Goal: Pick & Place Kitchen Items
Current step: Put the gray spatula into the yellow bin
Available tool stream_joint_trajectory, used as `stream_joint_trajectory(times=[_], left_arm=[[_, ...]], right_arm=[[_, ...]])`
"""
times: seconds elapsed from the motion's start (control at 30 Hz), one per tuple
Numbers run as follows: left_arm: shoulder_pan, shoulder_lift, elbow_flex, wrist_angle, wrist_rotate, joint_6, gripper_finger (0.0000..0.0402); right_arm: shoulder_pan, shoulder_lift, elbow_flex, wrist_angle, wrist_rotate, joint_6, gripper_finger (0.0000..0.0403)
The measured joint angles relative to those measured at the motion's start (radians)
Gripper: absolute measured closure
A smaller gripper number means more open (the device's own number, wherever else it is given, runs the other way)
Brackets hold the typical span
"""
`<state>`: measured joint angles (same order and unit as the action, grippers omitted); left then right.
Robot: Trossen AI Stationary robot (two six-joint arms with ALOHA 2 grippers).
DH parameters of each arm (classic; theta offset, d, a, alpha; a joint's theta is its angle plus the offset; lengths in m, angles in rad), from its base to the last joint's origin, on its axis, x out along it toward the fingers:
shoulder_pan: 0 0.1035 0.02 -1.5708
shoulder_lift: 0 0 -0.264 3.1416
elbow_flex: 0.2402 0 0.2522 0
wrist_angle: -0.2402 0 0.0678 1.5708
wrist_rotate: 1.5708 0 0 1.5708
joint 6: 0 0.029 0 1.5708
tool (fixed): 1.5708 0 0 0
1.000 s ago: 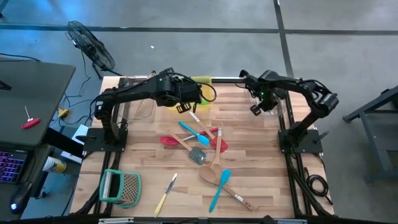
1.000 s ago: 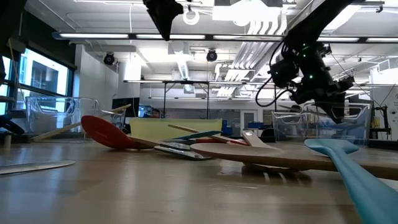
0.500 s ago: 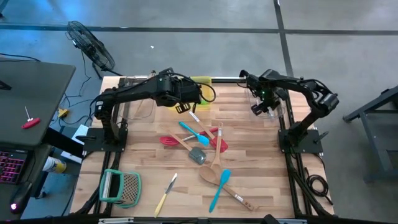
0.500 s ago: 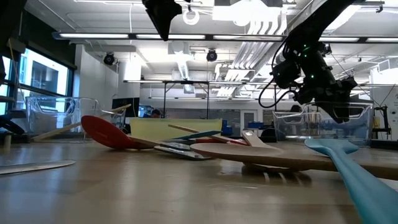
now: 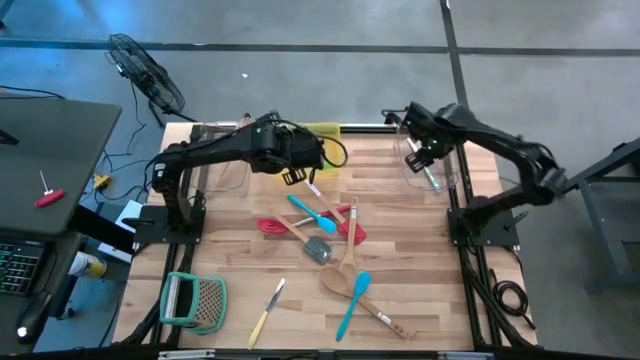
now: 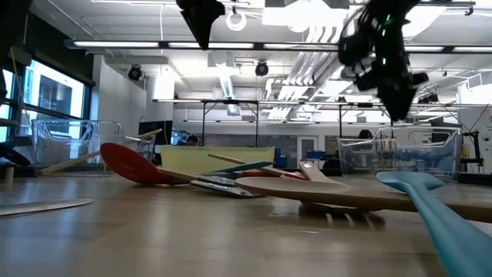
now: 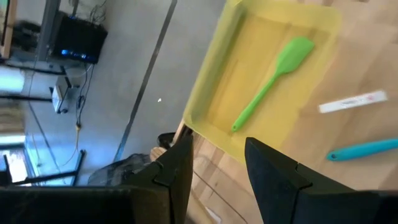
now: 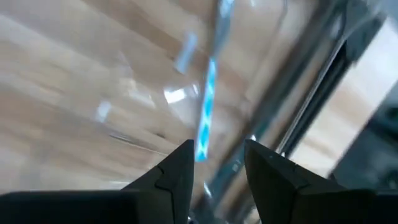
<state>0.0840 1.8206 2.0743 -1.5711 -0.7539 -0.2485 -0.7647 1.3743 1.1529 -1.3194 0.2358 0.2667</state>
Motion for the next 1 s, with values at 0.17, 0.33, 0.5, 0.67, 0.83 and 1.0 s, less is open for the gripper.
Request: stream_joint_trajectory(times=[0.17,0.33,0.5,0.67,0.83,1.0], left_arm=[[-0.074,0.0,0.0,0.0,0.008,0.001,0.0261],[-0.16,0.0,0.0,0.0,0.015,-0.007,0.0261],[-0.249,0.0,0.0,0.0,0.034,-0.041,0.0261],[-0.33,0.0,0.0,0.0,0.113,-0.049,0.0261],[-0.398,0.0,0.0,0.0,0.176,-0.11,0.0261],[-0.451,0.0,0.0,0.0,0.177,-0.127,0.0261]], right_arm=[[0.1,-0.169,0.036,0.083,-0.156,-0.131,0.0273],[0.193,-0.29,0.036,0.152,-0.461,-0.258,0.0273],[0.293,-0.351,0.036,0.205,-0.583,-0.254,0.0275],[0.409,-0.362,0.031,0.216,-0.58,-0.235,0.0275],[0.528,-0.362,-0.049,0.331,-0.575,-0.201,0.0275],[0.639,-0.361,-0.158,0.488,-0.575,-0.136,0.0275]])
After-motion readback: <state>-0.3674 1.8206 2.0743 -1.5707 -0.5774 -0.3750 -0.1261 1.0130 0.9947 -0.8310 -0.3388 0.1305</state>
